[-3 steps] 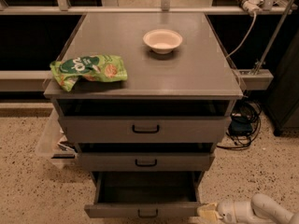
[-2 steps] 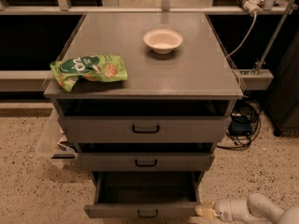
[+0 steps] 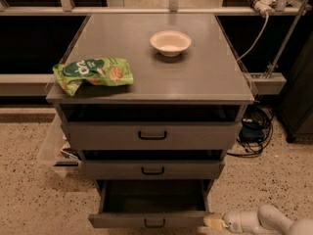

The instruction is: Close bottom drawer

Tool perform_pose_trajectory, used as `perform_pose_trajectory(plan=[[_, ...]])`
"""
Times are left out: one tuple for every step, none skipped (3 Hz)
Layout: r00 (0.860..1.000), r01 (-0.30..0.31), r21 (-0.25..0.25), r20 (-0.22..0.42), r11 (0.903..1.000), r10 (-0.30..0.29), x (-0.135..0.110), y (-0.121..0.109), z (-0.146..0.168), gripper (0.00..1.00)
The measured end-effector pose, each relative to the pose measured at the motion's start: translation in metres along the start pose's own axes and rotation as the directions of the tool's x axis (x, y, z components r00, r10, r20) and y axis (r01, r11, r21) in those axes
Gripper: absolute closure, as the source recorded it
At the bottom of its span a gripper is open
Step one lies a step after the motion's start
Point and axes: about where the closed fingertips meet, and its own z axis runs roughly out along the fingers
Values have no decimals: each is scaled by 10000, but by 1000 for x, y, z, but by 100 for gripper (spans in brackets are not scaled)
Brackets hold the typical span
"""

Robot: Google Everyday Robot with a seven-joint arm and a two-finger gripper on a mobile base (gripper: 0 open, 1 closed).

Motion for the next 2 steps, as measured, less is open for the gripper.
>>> perform_pose_trajectory(plan=[[10000,-60,27,15,10000,60,0,0,-1,100],[9991,-404,258,168,9989,400,6,-15,4,100]])
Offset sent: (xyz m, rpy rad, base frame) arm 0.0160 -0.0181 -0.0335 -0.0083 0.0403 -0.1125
